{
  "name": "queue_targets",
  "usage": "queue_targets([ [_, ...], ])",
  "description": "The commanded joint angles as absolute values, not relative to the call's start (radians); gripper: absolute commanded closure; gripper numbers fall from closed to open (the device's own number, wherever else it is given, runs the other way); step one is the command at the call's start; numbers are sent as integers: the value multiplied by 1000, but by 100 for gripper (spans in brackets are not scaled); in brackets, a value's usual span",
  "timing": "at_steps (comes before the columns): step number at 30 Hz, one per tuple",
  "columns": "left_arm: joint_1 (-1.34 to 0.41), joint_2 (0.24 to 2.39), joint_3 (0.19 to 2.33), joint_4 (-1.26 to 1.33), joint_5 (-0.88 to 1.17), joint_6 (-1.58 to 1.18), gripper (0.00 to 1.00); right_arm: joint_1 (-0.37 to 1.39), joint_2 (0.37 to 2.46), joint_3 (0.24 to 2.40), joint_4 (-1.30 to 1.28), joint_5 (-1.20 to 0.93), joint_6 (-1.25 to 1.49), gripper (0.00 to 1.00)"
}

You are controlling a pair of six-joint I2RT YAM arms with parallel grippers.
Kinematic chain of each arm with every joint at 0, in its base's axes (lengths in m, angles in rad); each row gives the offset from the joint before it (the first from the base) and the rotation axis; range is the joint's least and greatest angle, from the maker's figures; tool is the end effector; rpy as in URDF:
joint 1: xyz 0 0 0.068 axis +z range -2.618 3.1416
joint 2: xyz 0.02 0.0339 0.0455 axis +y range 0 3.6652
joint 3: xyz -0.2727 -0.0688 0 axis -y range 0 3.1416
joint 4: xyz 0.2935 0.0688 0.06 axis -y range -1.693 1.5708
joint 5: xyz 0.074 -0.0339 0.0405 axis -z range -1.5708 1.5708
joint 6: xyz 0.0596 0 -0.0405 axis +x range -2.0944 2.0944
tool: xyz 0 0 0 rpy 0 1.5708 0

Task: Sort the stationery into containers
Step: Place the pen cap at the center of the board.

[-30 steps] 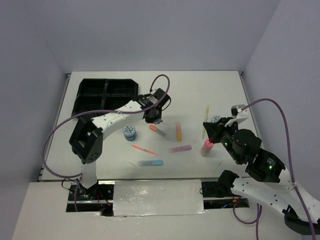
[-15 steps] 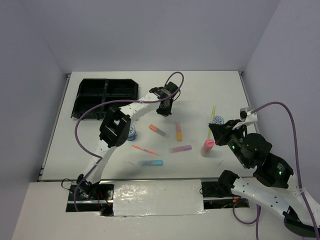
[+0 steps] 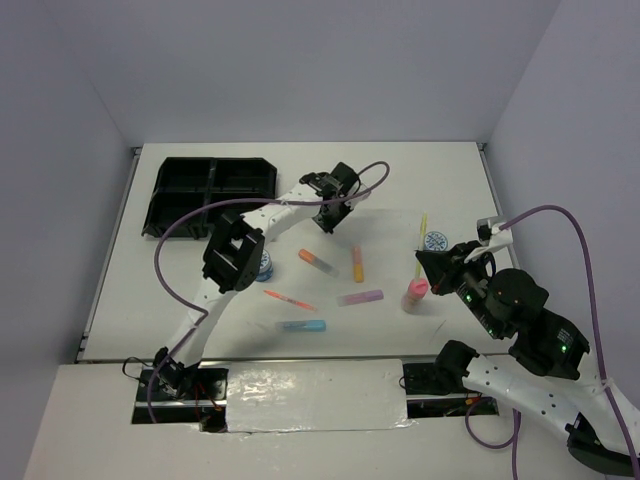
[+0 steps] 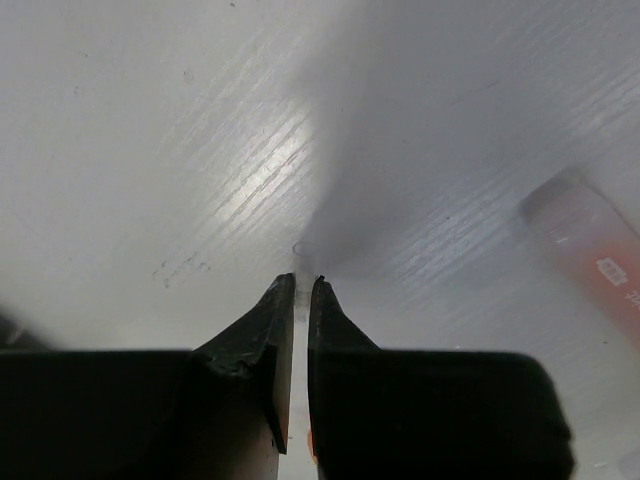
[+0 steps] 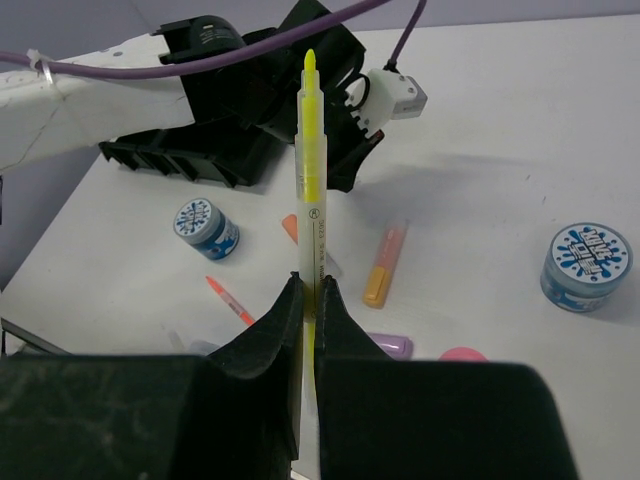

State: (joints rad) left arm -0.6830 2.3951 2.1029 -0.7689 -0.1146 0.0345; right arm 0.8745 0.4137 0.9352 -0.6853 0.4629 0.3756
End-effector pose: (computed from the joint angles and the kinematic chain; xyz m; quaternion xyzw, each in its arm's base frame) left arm 0.4569 -0.3630 0.1553 0.3257 0.9097 -0.0277 0.2562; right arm 0.0977 0.0754 0.4006 -0.0394 0.7559 0.2266 0.6130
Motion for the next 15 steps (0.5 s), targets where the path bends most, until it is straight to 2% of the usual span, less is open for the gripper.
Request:
queue_targets([
  [1,-681,2460,2195,-840,-88,170,95,871,400,960,-686,459,353,100],
  [3,-683,2468,2197,-853,-58,186,94,871,405,960,-684,454,351,100],
  [7,-683,2444,2146,-822,-8,213,67,873,414,957,-683,446,350,100],
  [12,-683,2444,2152,-818,-8,206,56,873,411,950,-675,443,350,100],
  [13,-683,2431,2148,-812,-17,196,48,870,411,951,-676,443,350,100],
  [15,-681,2405,2129,-776,-21,180,43,873,413,954,-681,443,351,100],
])
